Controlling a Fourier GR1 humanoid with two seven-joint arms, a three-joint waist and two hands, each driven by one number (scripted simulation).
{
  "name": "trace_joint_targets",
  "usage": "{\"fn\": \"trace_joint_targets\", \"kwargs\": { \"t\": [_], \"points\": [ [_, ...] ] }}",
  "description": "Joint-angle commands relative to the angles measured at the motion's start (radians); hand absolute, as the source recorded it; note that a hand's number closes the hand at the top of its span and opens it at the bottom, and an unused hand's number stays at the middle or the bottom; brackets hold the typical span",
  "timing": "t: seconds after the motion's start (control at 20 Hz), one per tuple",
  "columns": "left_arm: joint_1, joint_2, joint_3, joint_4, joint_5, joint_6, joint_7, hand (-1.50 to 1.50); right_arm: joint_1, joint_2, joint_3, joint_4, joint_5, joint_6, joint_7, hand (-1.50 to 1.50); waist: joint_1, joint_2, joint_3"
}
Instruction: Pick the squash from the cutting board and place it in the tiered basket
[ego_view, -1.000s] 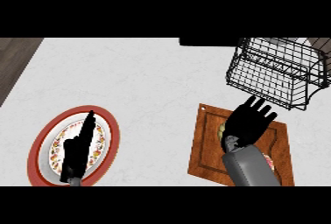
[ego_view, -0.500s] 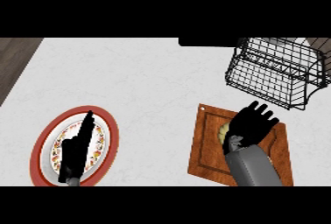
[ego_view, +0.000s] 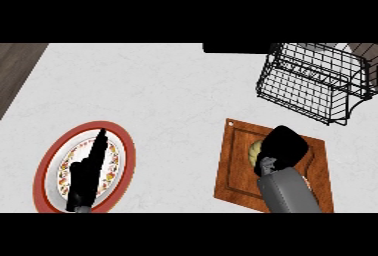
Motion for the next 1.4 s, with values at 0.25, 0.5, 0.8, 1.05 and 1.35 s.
{"fn": "trace_joint_targets", "kwargs": {
  "t": [0.25,0.5,0.8,1.05,1.35],
  "points": [
    [-0.035,-0.011,0.039,0.050,0.016,-0.014,-0.003,0.00,-0.038,0.005,0.101,0.099,0.054,0.032,0.194,1.50,-0.009,0.010,0.004],
    [-0.077,-0.013,0.035,0.063,-0.006,-0.004,0.043,0.00,-0.089,0.005,0.097,0.143,0.152,0.020,0.166,1.50,-0.014,0.011,0.004],
    [0.014,-0.007,0.058,0.019,-0.004,0.026,0.009,0.00,0.080,-0.250,-0.077,-0.100,-0.227,-0.072,-0.578,1.50,-0.069,0.001,0.008],
    [0.062,0.002,0.063,-0.002,0.015,0.002,-0.020,0.00,0.105,-0.385,-0.291,-0.226,-0.525,-0.022,-0.859,1.50,-0.077,-0.006,0.007],
    [0.089,-0.004,0.048,-0.018,0.003,0.004,-0.025,0.00,0.138,-0.486,-0.605,-0.385,-0.842,0.081,-0.943,1.50,-0.076,-0.008,0.004]
  ]
}}
